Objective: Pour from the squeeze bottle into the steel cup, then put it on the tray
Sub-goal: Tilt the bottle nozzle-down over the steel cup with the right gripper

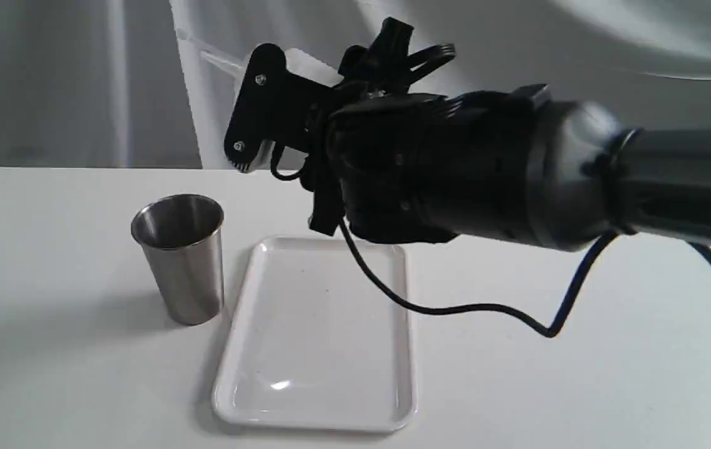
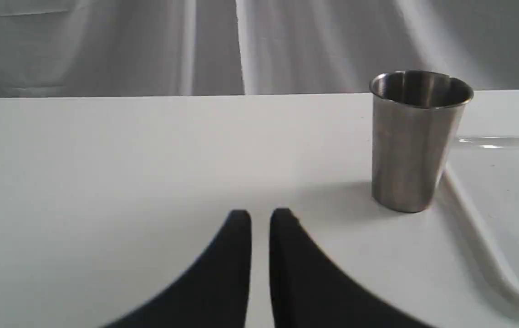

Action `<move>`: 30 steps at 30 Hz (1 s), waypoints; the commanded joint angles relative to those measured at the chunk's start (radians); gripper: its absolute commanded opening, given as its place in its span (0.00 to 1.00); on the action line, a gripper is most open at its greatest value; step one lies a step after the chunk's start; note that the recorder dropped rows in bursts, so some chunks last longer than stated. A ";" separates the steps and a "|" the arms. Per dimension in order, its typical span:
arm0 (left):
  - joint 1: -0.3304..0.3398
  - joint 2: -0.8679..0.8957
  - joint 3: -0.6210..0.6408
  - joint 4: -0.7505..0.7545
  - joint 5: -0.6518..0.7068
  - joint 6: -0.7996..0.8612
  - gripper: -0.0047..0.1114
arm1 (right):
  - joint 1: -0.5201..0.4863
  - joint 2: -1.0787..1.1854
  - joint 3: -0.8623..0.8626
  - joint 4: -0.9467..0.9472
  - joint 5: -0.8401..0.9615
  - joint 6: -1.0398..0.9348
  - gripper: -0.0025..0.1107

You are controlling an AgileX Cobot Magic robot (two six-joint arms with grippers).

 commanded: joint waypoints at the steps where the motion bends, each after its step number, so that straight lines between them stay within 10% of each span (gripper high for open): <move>1: -0.008 -0.003 0.004 -0.003 -0.009 -0.002 0.11 | 0.008 -0.005 -0.008 -0.039 0.012 0.000 0.02; 30: -0.008 -0.003 0.004 -0.003 -0.009 -0.005 0.11 | 0.052 0.163 -0.126 -0.126 0.152 -0.211 0.02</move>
